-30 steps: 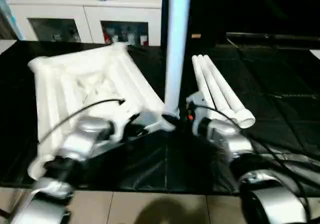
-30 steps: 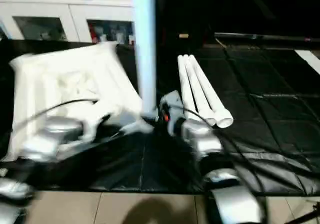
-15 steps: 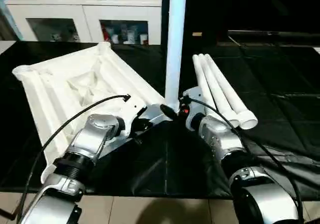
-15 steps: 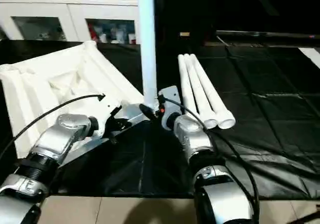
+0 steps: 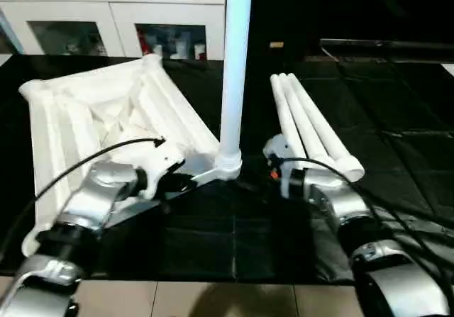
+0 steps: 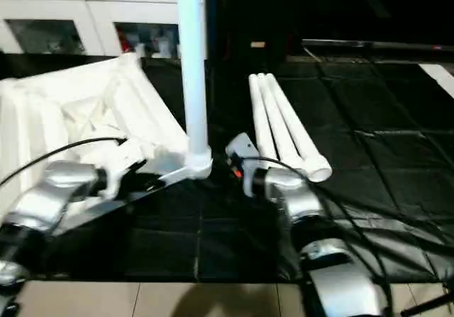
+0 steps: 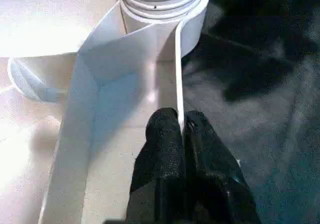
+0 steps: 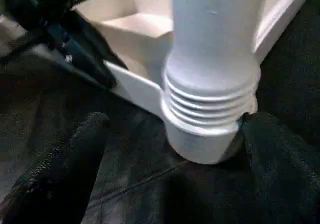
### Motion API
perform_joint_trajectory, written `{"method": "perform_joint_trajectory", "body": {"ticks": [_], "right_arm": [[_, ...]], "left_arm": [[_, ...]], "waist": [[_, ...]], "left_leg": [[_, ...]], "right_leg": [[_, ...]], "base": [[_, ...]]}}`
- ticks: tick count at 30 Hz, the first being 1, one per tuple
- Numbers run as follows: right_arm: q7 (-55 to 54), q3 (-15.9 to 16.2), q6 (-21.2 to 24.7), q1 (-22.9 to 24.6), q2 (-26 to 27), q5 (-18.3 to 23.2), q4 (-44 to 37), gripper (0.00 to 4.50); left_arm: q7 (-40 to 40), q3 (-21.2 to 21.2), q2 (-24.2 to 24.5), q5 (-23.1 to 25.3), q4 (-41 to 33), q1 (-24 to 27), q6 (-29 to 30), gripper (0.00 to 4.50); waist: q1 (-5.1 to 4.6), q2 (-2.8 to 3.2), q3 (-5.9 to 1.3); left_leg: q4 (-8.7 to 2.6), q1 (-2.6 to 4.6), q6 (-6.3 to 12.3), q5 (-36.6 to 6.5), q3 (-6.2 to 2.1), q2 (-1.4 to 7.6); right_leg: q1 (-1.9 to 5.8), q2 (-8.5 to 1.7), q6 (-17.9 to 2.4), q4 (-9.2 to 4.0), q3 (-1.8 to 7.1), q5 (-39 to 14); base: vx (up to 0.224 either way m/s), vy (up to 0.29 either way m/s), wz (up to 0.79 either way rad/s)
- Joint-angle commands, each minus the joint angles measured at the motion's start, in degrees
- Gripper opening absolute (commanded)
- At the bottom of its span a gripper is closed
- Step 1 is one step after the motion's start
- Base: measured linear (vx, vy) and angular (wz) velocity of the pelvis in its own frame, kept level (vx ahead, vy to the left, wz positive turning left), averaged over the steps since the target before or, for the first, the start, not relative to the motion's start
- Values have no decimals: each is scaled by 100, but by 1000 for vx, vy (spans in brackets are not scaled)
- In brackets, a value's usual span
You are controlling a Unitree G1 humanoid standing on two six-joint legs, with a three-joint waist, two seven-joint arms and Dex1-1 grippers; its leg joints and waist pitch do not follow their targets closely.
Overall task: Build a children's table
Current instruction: Rotate leg to tighten
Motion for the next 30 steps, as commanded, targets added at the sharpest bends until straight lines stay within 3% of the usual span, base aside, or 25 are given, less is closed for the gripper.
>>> {"method": "perform_joint_trajectory", "body": {"ticks": [1, 11, 17, 18, 30], "right_arm": [[563, 146, 28, -176, -166, -17, 61, 447], [1545, 365, -52, -368, -275, 19, 60, 447], [1983, 522, -100, -379, -147, 46, 64, 447], [1994, 519, -106, -400, -102, 49, 109, 419], [2027, 434, -223, -468, -12, 72, 257, 324]], "left_arm": [[-629, -280, 240, 19, -224, 140, -227, 0], [-1444, -494, 549, -124, -440, 296, -532, 0], [-1563, -567, 579, -111, -571, 372, -587, 0], [-1574, -581, 581, -101, -599, 388, -597, 0], [-1647, -670, 621, -86, -666, 452, -667, 0]], "waist": [[47, 28, -378], [203, -35, -360], [211, -50, -358], [214, -55, -362], [213, -43, -365]], "left_leg": [[-307, -1, 459, -693, 23, 130], [-323, 34, 390, -730, 37, 154], [-332, 22, 356, -723, 27, 157], [-329, 25, 348, -713, 28, 156], [-325, 26, 295, -755, 25, 148]], "right_leg": [[332, -397, -1610, -305, 219, -48], [306, -424, -1561, -295, 231, -285], [312, -429, -1534, -284, 227, -288], [314, -429, -1535, -280, 227, -279], [312, -427, -1517, -279, 231, -329]], "base": [[0, 0, 0], [0, 0, 0], [0, 0, 0], [0, 0, 0], [0, 0, 0]]}}
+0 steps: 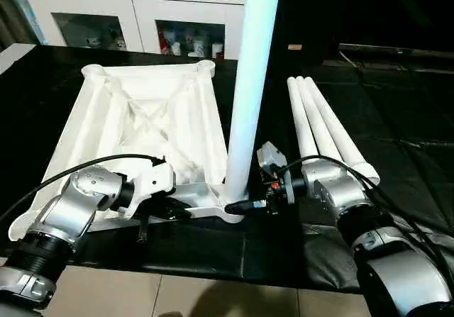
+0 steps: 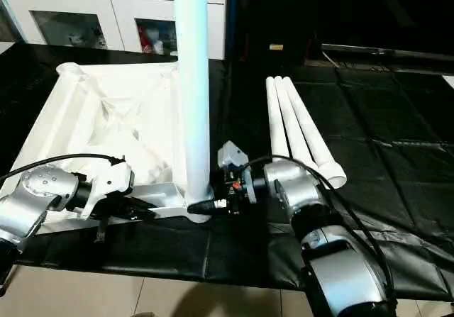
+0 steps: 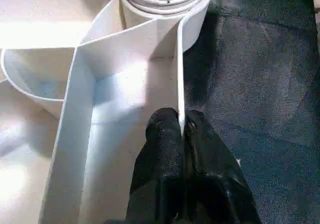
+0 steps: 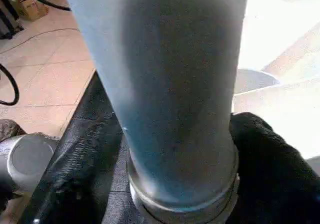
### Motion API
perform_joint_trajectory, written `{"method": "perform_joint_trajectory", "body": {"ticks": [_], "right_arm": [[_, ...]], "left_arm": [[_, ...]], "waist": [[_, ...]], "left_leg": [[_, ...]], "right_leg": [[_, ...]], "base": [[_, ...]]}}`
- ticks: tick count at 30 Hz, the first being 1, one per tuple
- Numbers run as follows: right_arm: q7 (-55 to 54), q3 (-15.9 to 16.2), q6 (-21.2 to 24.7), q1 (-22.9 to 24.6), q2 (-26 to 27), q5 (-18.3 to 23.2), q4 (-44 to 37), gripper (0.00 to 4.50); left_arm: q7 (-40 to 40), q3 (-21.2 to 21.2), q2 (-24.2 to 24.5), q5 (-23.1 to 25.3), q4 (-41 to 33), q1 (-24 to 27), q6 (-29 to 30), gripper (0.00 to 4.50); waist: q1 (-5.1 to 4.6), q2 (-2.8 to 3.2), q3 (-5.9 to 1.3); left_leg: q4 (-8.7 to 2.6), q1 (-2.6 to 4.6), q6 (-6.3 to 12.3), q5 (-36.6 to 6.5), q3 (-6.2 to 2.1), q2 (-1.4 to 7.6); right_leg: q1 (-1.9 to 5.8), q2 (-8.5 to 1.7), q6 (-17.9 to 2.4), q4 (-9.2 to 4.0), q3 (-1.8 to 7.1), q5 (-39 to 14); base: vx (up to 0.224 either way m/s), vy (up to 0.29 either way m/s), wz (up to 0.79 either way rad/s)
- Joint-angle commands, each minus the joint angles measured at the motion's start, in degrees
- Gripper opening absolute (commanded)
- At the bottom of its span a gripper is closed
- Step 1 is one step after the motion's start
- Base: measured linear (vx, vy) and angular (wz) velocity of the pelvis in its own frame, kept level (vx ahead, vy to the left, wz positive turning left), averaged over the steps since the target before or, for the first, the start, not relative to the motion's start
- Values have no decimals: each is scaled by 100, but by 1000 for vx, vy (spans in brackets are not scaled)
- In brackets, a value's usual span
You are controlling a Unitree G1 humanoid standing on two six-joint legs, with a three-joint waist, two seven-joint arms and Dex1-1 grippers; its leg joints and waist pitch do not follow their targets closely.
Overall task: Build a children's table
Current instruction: Rotate leg to tighten
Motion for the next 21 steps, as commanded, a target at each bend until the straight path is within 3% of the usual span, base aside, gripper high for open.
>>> {"method": "perform_joint_trajectory", "body": {"ticks": [1, 8, 21], "right_arm": [[80, -17, -87, -63, -3, 54, 53, 306], [120, -13, -134, -19, 22, 49, 73, 268], [70, 34, -188, 141, 119, 6, 53, 263]], "left_arm": [[-233, -274, 12, 95, -85, 82, -51, 0], [-240, -260, 28, 120, -77, 104, -42, 0], [-165, -256, 7, 137, 27, 128, -61, 0]], "waist": [[-11, 22, -379], [-9, 44, -378], [-18, 69, -378]], "left_leg": [[-347, 19, 293, -728, 20, 144], [-345, 25, 264, -817, 16, 146], [-342, 26, 218, -907, 9, 142]], "right_leg": [[318, -417, -1513, -297, 238, -296], [312, -419, -1514, -302, 238, -386], [310, -412, -1525, -301, 239, -400]], "base": [[0, 0, 0], [0, 0, 0], [0, 0, 0]]}}
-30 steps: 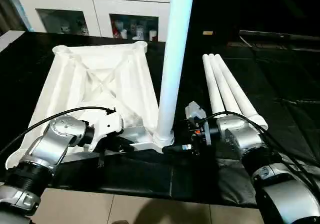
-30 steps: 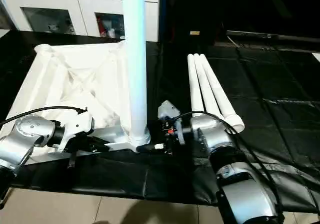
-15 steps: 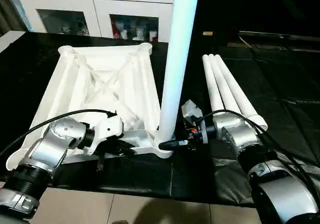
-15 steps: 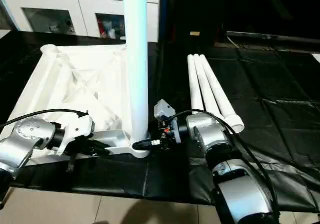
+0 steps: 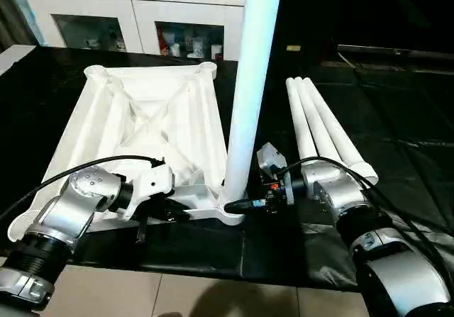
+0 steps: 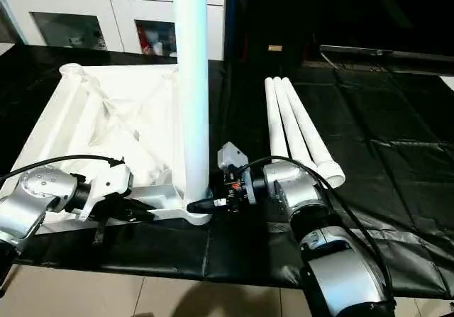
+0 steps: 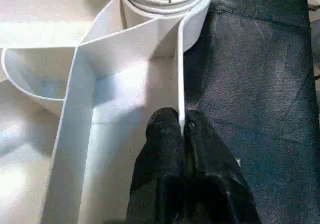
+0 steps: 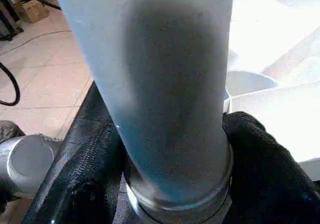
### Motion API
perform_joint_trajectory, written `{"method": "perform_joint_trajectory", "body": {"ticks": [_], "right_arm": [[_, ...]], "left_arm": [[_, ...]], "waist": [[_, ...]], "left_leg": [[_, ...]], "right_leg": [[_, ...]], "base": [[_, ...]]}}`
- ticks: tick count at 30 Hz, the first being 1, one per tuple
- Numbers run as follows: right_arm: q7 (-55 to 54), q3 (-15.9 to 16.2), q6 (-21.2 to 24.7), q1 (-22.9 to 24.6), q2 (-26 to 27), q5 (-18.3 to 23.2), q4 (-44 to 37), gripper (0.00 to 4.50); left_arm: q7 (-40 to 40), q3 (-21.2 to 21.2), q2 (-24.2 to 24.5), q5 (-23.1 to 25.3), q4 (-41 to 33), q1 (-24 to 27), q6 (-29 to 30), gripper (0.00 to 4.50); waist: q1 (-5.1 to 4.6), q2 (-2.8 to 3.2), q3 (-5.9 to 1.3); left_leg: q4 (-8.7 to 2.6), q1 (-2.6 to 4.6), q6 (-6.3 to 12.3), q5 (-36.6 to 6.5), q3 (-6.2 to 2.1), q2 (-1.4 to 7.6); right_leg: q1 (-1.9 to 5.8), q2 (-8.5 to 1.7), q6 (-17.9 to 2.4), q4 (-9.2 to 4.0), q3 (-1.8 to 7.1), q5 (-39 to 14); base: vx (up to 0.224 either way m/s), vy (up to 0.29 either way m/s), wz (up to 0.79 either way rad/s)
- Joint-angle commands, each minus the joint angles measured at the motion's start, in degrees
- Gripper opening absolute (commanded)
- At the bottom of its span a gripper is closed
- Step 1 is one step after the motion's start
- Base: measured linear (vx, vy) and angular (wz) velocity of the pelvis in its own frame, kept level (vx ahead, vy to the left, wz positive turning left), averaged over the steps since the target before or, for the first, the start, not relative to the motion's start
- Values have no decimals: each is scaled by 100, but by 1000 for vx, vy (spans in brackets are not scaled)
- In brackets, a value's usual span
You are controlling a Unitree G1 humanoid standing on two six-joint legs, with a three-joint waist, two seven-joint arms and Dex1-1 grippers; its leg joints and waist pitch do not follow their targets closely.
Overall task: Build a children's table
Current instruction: Rotate leg to tighten
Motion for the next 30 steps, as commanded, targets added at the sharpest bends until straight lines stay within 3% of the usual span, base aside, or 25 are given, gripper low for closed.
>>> {"method": "perform_joint_trajectory", "body": {"ticks": [1, 4, 5, 7, 11, 12, 13, 16, 17, 20, 21, 22, 24, 26, 27, 28, 29, 30], "right_arm": [[45, 69, -55, 99, 59, 0, -1, 263], [-161, -13, 50, 151, 110, 43, -9, 263], [-440, -63, 287, 235, 173, 47, -21, 263], [-570, -67, 391, 279, 197, 27, -23, 263], [-1409, -206, 562, 485, 442, 13, 17, 263], [-1824, -329, 696, 520, 576, 64, 87, 263], [-2478, -595, 874, 483, 810, 224, 245, 263], [-3319, -943, 1044, 341, 1159, 459, 446, 262], [-3547, -1026, 1088, 305, 1251, 509, 482, 262], [-4815, -1277, 1074, 55, 1689, 598, 771, 260], [-4815, -1277, 1074, 55, 1689, 598, 771, 260], [-5248, -1332, 1041, -15, 1827, 557, 862, 260], [-5453, -1388, 970, -56, 1920, 566, 913, 260], [-5362, -1409, 792, -13, 1935, 488, 811, 260], [-5327, -1417, 765, -1, 1930, 485, 786, 294], [-5247, -1451, 742, 19, 1905, 510, 744, 294], [-5228, -1490, 740, 20, 1896, 538, 731, 327], [-5187, -1525, 741, 21, 1887, 574, 720, 330]], "left_arm": [[-126, -254, -31, 113, 28, 92, -26, 0], [39, -154, -141, 36, 62, 68, 148, 0], [355, -18, -318, -3, 159, -18, 357, 0], [508, 41, -403, -11, 208, -63, 440, 0], [1301, 420, -903, -212, 288, -246, 963, 0], [1640, 526, -1090, -225, 294, -308, 1126, 0], [2115, 646, -1342, -210, 255, -374, 1423, 0], [2877, 862, -1716, -144, 237, -493, 1827, 0], [3057, 916, -1810, -119, 226, -519, 1916, 0], [4019, 1096, -2289, 68, 248, -738, 2101, 0], [4019, 1096, -2289, 68, 248, -738, 2101, 0], [4266, 1092, -2456, 189, 231, -828, 2140, 0], [4262, 1011, -2529, 253, 198, -872, 2176, 0], [4151, 902, -2410, 302, 164, -858, 2194, 0], [4125, 889, -2376, 310, 165, -851, 2184, 0], [4036, 867, -2296, 310, 172, -828, 2139, 0], [3992, 862, -2251, 314, 156, -806, 2135, 0], [3925, 846, -2206, 312, 131, -776, 2106, 0]], "waist": [[-8, 64, -381], [-11, 90, -374], [-16, 94, -364], [-9, 89, -335], [-32, 78, -280], [-36, 78, -286], [-83, 52, -259], [-126, 85, -271], [-144, 69, -277], [-173, 75, -297], [-178, 74, -306], [-165, 36, -317], [-151, 59, -327], [-151, 74, -341], [-150, 83, -353], [-145, 92, -375], [-157, 96, -377], [-159, 109, -378]], "left_leg": [[-370, 24, 223, -903, 10, 141], [-373, 27, 202, -973, 10, 139], [-381, 38, 167, -1022, 15, 144], [-408, 52, 108, -1267, 6, 138], [-440, 108, -69, -1698, -18, 123], [-442, 98, -70, -1721, -32, 118], [-480, 81, -129, -1788, -59, 92], [-463, 105, -133, -1787, -71, 61], [-449, 107, -78, -1788, -71, 46], [-449, 87, -69, -1594, -59, 38], [-448, 76, -70, -1543, -56, 40], [-439, 63, -23, -1420, -36, 36], [-433, 78, 4, -1361, -23, 43], [-431, 37, 44, -1230, -20, 47], [-433, 20, 54, -1170, -27, 53], [-410, 23, 85, -1017, -17, 57], [-403, -4, 116, -879, -14, 52], [-396, -3, 136, -869, -7, 47]], "right_leg": [[310, -409, -1531, -329, 236, -371], [305, -407, -1552, -335, 236, -370], [301, -400, -1551, -340, 240, -408], [301, -411, -1483, -392, 241, -820], [259, -450, -1109, -538, 271, -2146], [268, -459, -1065, -545, 270, -2261], [267, -441, -899, -567, 261, -2580], [246, -444, -749, -618, 261, -2895], [244, -447, -711, -646, 258, -2963], [241, -421, -703, -635, 252, -2757], [246, -421, -719, -624, 258, -2658], [246, -404, -746, -615, 265, -2404], [231, -393, -832, -585, 273, -2097], [258, -378, -947, -530, 272, -1588], [276, -381, -969, -511, 266, -1460], [277, -373, -1044, -478, 269, -1092], [296, -362, -1137, -440, 267, -747], [298, -355, -1169, -435, 268, -643]], "base": [[0, 0, 0], [0, 0, 0], [0, 0, 0], [0, 0, 0], [0, 0, 0], [0, 0, 0], [0, 0, 0], [0, 0, 0], [0, 0, 0], [0, 0, 0], [0, 0, 0], [0, 0, 0], [0, 0, 0], [0, 0, 0], [0, 0, 0], [0, 0, 0], [0, 0, 0], [0, 0, 0]]}}
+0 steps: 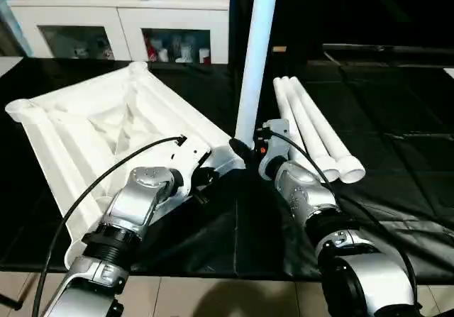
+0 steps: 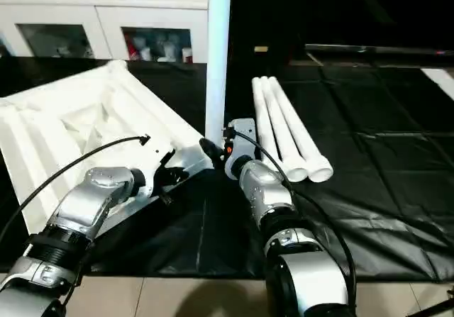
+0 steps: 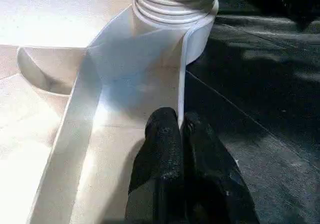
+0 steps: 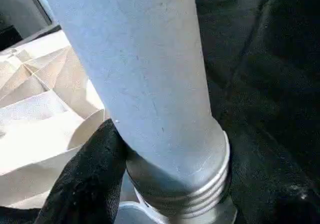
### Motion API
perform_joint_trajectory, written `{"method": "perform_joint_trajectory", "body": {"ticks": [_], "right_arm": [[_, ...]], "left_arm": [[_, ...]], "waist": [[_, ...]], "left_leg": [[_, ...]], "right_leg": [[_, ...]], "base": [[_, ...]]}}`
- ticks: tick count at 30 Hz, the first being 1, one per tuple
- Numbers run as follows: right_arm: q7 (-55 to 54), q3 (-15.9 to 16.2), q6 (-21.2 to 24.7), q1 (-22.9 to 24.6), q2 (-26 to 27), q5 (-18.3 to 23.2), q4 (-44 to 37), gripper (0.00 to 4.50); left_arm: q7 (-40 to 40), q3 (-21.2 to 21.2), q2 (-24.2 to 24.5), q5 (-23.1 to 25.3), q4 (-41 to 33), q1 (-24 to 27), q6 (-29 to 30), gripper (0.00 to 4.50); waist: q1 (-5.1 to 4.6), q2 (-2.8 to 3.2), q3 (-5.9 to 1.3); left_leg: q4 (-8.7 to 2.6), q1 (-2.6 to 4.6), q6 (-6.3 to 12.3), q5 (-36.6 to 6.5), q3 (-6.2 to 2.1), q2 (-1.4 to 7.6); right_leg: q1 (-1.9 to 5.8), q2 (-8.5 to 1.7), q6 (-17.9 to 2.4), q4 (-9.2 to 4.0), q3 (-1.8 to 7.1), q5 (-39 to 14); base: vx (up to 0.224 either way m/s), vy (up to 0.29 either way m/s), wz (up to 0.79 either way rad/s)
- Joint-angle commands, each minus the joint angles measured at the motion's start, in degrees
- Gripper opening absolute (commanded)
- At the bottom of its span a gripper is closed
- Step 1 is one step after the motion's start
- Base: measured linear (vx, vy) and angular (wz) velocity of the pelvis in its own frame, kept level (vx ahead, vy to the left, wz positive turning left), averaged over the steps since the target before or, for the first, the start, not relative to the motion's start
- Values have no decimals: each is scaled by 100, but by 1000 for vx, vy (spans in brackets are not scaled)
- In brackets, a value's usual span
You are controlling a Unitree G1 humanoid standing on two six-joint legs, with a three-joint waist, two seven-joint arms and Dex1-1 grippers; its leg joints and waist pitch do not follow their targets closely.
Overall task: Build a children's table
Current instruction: Rotate leg to tighten
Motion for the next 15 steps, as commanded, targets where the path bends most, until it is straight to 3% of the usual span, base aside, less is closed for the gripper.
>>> {"method": "perform_joint_trajectory", "body": {"ticks": [1, 2, 8, 12, 15], "right_arm": [[599, 236, 242, 230, 428, 69, 267, 330], [642, 235, 207, 243, 388, 62, 247, 349], [1107, 349, -164, 478, -136, -79, 64, 406], [1678, 362, -297, 608, -480, -40, -136, 433], [2394, 469, -367, 691, -831, -31, -384, 444]], "left_arm": [[104, 79, 48, 13, -119, -168, -261, 0], [-2, 54, 105, 9, -168, -116, -283, 0], [-681, -145, 625, 42, -322, 211, -576, 0], [-1067, -212, 896, -14, -270, 298, -774, 0], [-1530, -339, 1170, -64, -213, 364, -1097, 0]], "waist": [[-2, 38, -382], [-20, 52, -383], [-117, 68, -351], [-95, 82, -356], [-75, 91, -371]], "left_leg": [[-331, -50, 204, -857, -7, 64], [-330, -85, 221, -778, -15, 60], [-341, -71, 228, -980, -9, 81], [-336, -52, 247, -1059, -5, 89], [-322, -49, 281, -935, 2, 107]], "right_leg": [[304, -376, -1224, -415, 228, -483], [329, -372, -1251, -407, 213, -338], [326, -393, -1367, -441, 212, -567], [325, -395, -1416, -450, 208, -596], [331, -388, -1518, -402, 205, -237]], "base": [[0, 0, 0], [0, 0, 0], [0, 0, 0], [0, 0, 0], [0, 0, 0]]}}
